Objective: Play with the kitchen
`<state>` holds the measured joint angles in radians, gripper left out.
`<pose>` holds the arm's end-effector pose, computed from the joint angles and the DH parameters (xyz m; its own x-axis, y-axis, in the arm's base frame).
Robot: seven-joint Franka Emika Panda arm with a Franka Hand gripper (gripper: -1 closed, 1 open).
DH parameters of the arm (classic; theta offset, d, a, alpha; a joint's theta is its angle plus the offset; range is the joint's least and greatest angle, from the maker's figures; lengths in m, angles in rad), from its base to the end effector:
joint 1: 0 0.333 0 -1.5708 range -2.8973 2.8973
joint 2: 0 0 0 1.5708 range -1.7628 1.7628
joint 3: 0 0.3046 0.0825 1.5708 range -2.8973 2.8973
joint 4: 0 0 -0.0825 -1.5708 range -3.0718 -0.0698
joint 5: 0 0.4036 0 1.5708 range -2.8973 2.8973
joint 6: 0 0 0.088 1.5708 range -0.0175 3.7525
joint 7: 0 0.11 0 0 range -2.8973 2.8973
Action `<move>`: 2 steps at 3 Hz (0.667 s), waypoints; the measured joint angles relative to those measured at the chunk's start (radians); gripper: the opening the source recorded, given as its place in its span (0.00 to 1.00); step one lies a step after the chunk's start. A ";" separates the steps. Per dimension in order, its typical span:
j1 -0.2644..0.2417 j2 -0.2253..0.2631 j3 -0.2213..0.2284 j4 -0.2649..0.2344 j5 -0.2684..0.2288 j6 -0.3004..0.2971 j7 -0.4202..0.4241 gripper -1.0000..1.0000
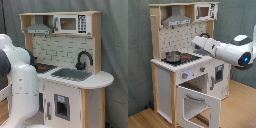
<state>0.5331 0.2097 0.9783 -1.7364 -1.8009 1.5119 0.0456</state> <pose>0.1978 0.6016 0.5710 0.0753 0.9706 -0.2286 -0.0476 0.2325 0.9714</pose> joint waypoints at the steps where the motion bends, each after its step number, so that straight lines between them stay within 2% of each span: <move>1: -0.013 -0.042 0.000 -0.060 0.000 0.027 -0.073 1.00; 2: -0.012 -0.099 0.001 -0.144 0.000 0.038 -0.085 1.00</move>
<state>0.5213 0.1112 0.9791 -1.8807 -1.8008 1.5502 -0.0392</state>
